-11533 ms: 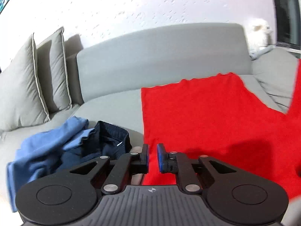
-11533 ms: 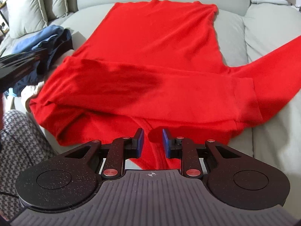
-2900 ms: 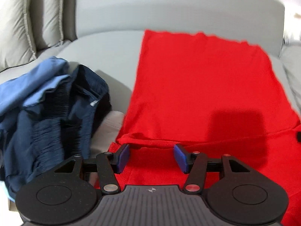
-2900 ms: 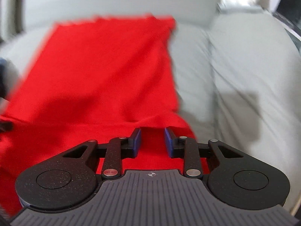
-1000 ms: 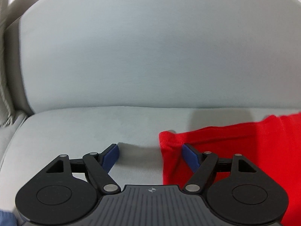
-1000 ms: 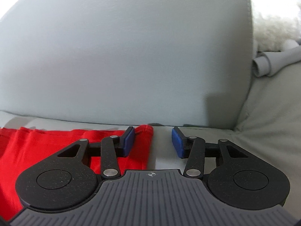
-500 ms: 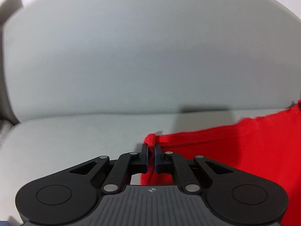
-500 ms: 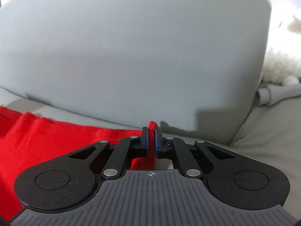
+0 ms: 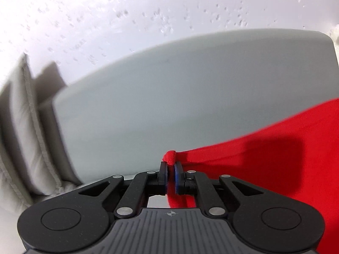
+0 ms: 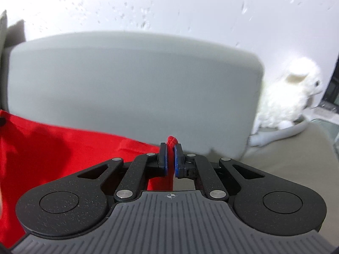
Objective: Fold clothes
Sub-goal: 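Lift the hem with both tools and fold it over toward the collar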
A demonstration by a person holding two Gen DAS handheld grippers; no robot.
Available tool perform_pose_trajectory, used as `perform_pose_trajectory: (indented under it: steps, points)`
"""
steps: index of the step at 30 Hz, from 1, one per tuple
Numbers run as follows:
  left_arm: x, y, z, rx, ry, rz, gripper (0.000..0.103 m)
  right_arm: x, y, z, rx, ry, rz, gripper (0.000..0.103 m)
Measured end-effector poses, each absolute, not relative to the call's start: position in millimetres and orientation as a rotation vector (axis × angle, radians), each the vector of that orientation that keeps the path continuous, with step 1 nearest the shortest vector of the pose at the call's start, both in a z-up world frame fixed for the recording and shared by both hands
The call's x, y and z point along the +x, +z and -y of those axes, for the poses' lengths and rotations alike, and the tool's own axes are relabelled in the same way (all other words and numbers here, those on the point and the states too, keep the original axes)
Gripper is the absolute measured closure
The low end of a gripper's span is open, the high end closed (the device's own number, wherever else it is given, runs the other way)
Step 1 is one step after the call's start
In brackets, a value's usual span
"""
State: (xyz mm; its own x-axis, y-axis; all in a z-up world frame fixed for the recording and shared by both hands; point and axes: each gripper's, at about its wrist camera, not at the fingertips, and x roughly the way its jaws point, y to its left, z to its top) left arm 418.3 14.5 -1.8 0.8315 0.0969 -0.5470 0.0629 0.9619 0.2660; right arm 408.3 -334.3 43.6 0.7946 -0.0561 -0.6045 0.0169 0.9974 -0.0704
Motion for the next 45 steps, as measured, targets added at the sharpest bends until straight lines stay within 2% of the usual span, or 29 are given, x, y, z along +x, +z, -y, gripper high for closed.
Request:
perform_pose_trajectory:
  steps: [9,17,29,30,32,34,35,36,37,40,45]
  points:
    - [285,21,-7,0.241,0.113,-0.586,0.097,277,95,338,0.0,-0.018,-0.64,0.097]
    - [169,-1,12,0.214,0.131,-0.673,0.097,173,59,338,0.014,-0.017,-0.725,0.097]
    - [91,-21,-4,0.218,0.096,-0.755,0.094,90,43,351,-0.036,-0.022,-0.75,0.097]
    - [87,-25,-3,0.236,0.088,-0.788,0.086,87,38,351,-0.047,-0.013,-0.777,0.095]
    - [86,-36,-3,0.258,0.09,-0.91,0.084,79,29,352,-0.062,0.0,-0.85,0.094]
    - [80,-43,-6,0.288,0.133,-1.025,0.083,69,27,353,-0.079,-0.015,-0.889,0.081]
    - [74,-42,-8,0.292,0.15,-1.05,0.079,64,28,353,-0.085,-0.025,-0.896,0.07]
    - [70,-39,-10,0.278,0.152,-1.044,0.075,59,30,353,-0.091,-0.031,-0.898,0.066]
    - [63,-32,-13,0.238,0.137,-1.019,0.073,53,34,352,-0.097,-0.032,-0.891,0.066]
    - [42,-10,-15,0.157,0.062,-0.892,0.073,44,43,347,-0.09,-0.016,-0.869,0.064]
    - [30,-2,9,0.278,-0.086,-0.665,0.07,53,44,333,-0.047,0.09,-0.844,0.061]
